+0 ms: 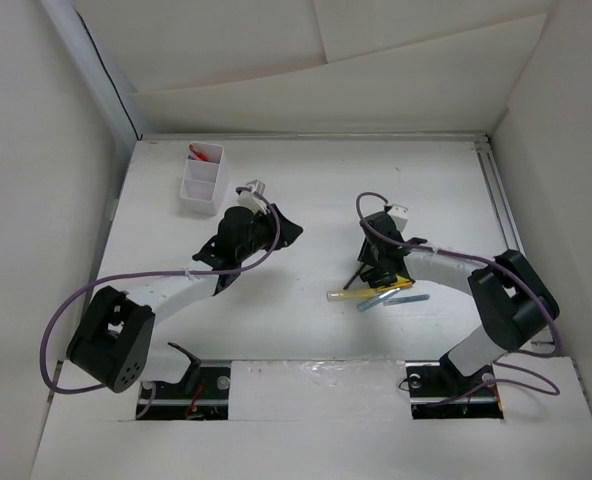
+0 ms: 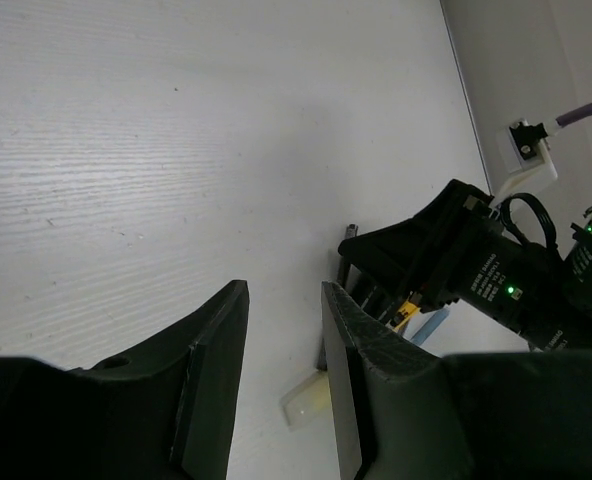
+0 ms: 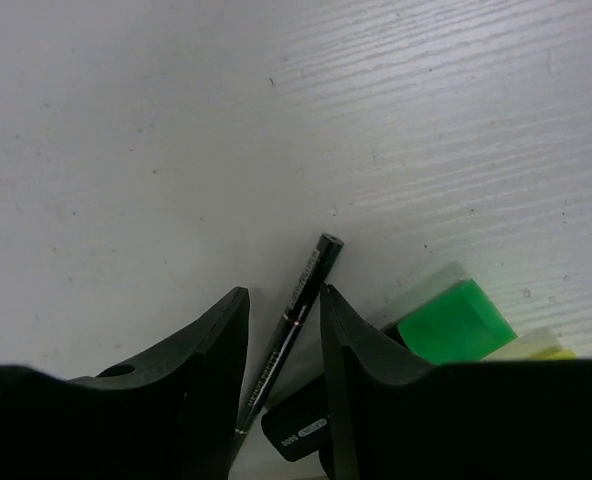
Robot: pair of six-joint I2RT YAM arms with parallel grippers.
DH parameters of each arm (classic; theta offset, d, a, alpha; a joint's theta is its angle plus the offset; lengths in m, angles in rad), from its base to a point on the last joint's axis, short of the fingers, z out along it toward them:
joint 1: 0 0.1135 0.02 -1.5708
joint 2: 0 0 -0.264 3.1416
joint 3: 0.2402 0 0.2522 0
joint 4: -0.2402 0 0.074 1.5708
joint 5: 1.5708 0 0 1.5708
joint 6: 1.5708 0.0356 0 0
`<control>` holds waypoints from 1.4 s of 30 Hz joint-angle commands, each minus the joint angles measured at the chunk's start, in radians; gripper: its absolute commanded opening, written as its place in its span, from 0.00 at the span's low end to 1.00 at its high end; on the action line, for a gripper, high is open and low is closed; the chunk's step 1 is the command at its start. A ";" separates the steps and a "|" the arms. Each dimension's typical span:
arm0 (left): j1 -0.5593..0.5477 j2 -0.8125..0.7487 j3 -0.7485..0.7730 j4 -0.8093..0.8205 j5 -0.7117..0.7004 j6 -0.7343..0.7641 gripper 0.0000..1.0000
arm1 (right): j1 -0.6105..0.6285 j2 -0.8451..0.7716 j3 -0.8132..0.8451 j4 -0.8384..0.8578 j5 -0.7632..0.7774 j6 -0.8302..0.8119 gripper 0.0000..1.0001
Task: Sort the stationery into containers
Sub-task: Grab a piece of stationery with the right arm, then pass the stationery from the right arm to the left
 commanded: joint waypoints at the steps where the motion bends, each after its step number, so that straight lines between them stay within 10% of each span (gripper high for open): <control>1: 0.003 -0.022 -0.001 0.050 0.075 0.035 0.32 | 0.005 0.011 -0.015 0.000 0.020 0.064 0.40; 9: 0.003 -0.022 -0.021 0.079 0.157 0.035 0.33 | 0.043 0.055 0.012 -0.030 0.057 0.099 0.35; 18: 0.003 -0.053 -0.001 0.027 0.112 0.045 0.33 | 0.043 0.120 0.078 0.039 -0.002 0.100 0.00; 42: 0.003 0.002 0.020 0.110 0.318 0.022 0.32 | 0.071 -0.035 0.174 0.323 -0.469 -0.411 0.00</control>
